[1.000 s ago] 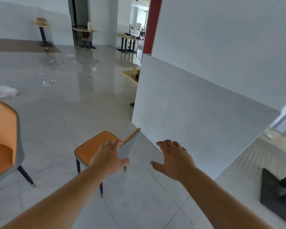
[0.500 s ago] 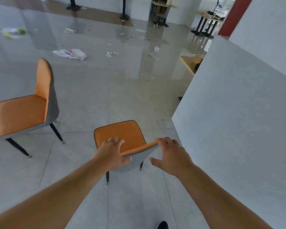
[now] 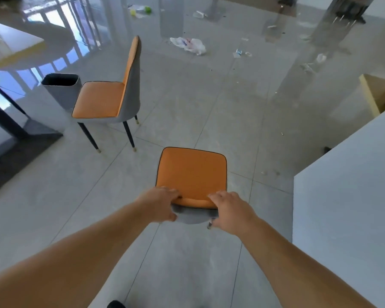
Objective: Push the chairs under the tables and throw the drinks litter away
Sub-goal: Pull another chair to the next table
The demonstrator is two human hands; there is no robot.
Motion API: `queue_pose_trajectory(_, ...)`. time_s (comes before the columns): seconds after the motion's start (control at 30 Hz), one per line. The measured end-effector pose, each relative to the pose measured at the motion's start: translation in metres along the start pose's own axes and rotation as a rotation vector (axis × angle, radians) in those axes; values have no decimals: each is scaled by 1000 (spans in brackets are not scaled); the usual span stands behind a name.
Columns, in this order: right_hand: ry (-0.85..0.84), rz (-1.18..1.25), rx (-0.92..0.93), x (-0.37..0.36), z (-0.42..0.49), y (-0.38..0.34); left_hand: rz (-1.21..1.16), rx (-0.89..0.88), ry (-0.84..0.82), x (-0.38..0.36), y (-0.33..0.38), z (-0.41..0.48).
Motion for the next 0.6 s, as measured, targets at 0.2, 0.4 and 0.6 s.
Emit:
queue_pose_trajectory(0.2, 123, -9, 63, -23, 18, 12, -72, 74, 163, -22, -4, 6)
queue_pose_trajectory(0.4, 121, -33, 149, -18, 33, -37, -120, 162, 141, -19, -46, -24)
queue_pose_trajectory(0.6, 88, -81, 320, -22, 62, -140, -164, 303, 189, -26, -136, -85)
Point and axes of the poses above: each hand's wrist, its own z-axis towards the middle knuckle, its own x-axis out of the back of the hand, y = z × x, the point moved 4 cm from there along z, towards the middle knuckle, and after that the axes turned 2 degrees about x, right-handed, at the moved point
